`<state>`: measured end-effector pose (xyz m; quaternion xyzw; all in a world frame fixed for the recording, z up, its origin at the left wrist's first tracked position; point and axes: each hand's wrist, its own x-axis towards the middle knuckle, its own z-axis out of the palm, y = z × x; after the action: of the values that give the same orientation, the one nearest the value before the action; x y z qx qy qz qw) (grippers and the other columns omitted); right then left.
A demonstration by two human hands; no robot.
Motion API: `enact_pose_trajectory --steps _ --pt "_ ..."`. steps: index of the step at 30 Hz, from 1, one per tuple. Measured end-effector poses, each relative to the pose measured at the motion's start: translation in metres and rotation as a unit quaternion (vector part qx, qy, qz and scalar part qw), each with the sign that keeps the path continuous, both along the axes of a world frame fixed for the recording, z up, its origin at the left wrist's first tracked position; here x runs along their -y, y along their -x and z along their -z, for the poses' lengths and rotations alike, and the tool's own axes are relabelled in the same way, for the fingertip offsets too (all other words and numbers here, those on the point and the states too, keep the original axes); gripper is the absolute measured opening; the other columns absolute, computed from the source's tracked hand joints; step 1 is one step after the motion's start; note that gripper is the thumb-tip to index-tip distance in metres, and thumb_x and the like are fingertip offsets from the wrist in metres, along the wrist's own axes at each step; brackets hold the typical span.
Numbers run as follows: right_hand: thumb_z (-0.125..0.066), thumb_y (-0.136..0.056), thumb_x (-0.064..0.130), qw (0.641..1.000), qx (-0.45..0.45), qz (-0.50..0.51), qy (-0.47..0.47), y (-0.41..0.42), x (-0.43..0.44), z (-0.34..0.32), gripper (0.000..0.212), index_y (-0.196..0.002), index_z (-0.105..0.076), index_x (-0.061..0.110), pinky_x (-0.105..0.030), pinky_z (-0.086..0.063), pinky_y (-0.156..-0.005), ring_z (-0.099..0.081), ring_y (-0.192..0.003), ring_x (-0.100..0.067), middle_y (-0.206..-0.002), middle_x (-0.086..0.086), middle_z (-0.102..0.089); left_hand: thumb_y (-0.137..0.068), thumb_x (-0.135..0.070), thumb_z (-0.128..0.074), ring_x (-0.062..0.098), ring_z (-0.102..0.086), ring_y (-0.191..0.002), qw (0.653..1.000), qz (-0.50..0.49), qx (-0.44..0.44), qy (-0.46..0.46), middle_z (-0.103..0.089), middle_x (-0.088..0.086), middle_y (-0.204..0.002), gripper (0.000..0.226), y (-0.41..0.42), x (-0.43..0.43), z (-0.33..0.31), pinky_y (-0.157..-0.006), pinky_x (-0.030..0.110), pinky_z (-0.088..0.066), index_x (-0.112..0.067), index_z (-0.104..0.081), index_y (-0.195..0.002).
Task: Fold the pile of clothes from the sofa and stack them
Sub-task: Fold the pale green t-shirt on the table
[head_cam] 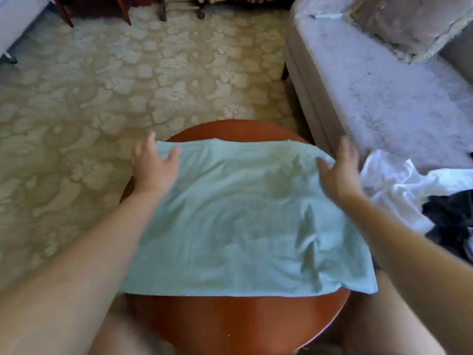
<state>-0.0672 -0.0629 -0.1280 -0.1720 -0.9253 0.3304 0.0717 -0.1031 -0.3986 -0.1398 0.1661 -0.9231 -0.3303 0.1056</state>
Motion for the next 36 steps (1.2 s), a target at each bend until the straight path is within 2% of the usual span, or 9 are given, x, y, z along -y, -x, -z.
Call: enact_pose_trajectory --steps 4,10,13,17,21,25,30,33,36 --pt "-0.033 -0.096 0.059 0.966 0.174 -0.129 -0.145 -0.060 0.044 0.041 0.068 -0.154 -0.018 0.025 -0.052 -0.006 -0.118 0.003 -0.149 -0.025 -0.163 -0.006 0.001 -0.095 -0.052 -0.044 0.031 -0.011 -0.147 0.983 0.034 0.117 0.135 -0.015 0.013 -0.159 0.070 -0.052 -0.010 0.040 -0.117 0.052 -0.010 -0.018 -0.022 -0.153" --pt "-0.021 -0.092 0.068 0.940 0.181 -0.192 -0.217 -0.070 0.032 0.048 0.075 -0.155 -0.008 0.030 -0.055 0.001 -0.118 0.009 -0.149 -0.024 -0.163 -0.003 0.006 -0.092 -0.061 -0.043 0.033 -0.005 -0.147 0.970 0.073 0.163 0.164 0.001 0.008 -0.162 0.081 -0.091 -0.006 0.026 -0.118 0.050 -0.013 -0.025 -0.007 -0.155" --pt "-0.026 -0.092 0.066 0.919 0.209 -0.231 -0.242 -0.062 0.021 0.035 0.076 -0.155 -0.004 0.031 -0.055 0.003 -0.118 0.014 -0.148 -0.024 -0.162 -0.004 0.014 -0.087 -0.064 -0.051 0.035 -0.014 -0.144 0.967 0.032 0.209 0.145 -0.005 0.010 -0.161 0.089 -0.109 -0.006 0.015 -0.113 0.051 -0.022 -0.027 -0.005 -0.154" --pt "-0.030 -0.095 0.060 0.928 0.196 -0.216 -0.232 -0.085 0.010 0.028 0.071 -0.155 -0.005 0.030 -0.055 0.001 -0.118 0.014 -0.149 -0.025 -0.162 -0.003 0.015 -0.081 -0.055 -0.067 0.036 -0.028 -0.136 0.972 -0.001 0.218 0.089 -0.028 0.013 -0.149 0.095 -0.107 -0.005 0.004 -0.106 0.048 -0.032 -0.028 -0.011 -0.153" --pt "-0.011 -0.084 0.074 0.922 0.208 -0.232 -0.227 -0.109 0.015 0.044 0.082 -0.154 -0.009 0.032 -0.052 -0.001 -0.120 0.012 -0.149 -0.023 -0.162 -0.001 0.012 -0.082 -0.037 -0.073 0.032 -0.046 -0.128 0.978 -0.029 0.205 -0.020 -0.042 0.006 -0.144 0.095 -0.093 0.001 0.002 -0.099 0.041 -0.040 -0.029 -0.012 -0.154" --pt "0.004 -0.077 0.075 0.923 0.184 -0.225 -0.253 -0.107 0.016 0.053 0.088 -0.154 -0.008 0.035 -0.050 0.002 -0.120 0.012 -0.149 -0.021 -0.162 0.000 0.010 -0.087 -0.020 -0.067 0.021 -0.053 -0.120 0.977 0.011 0.174 -0.120 -0.052 -0.012 -0.131 0.072 -0.089 0.018 0.010 -0.095 0.036 -0.046 -0.037 -0.031 -0.147" --pt "-0.002 -0.079 0.078 0.910 0.185 -0.264 -0.262 -0.088 0.036 0.045 0.087 -0.154 -0.006 0.035 -0.051 0.003 -0.120 0.012 -0.149 -0.023 -0.162 -0.001 0.009 -0.097 -0.014 -0.056 0.017 -0.041 -0.136 0.983 0.035 0.145 -0.110 -0.041 -0.003 -0.150 0.051 -0.094 0.049 0.011 -0.104 0.023 -0.033 -0.028 -0.044 -0.144" --pt "-0.018 -0.090 0.071 0.903 0.172 -0.292 -0.265 -0.073 0.049 0.041 0.075 -0.154 -0.002 0.035 -0.052 0.006 -0.119 0.016 -0.148 -0.023 -0.162 0.000 0.013 -0.092 -0.010 -0.061 0.021 -0.050 -0.128 0.984 0.007 0.137 -0.117 -0.054 0.005 -0.141 0.041 -0.095 0.068 0.001 -0.109 0.029 -0.036 -0.021 -0.060 -0.132" --pt "-0.012 -0.088 0.071 0.898 0.162 -0.306 -0.272 -0.073 0.067 0.048 0.076 -0.154 0.001 0.035 -0.052 0.005 -0.119 0.017 -0.148 -0.024 -0.162 0.001 0.015 -0.087 -0.007 -0.066 0.023 -0.057 -0.120 0.969 -0.014 0.158 -0.192 -0.057 0.007 -0.136 0.050 -0.094 0.084 -0.027 -0.108 0.039 -0.042 -0.022 -0.057 -0.134"
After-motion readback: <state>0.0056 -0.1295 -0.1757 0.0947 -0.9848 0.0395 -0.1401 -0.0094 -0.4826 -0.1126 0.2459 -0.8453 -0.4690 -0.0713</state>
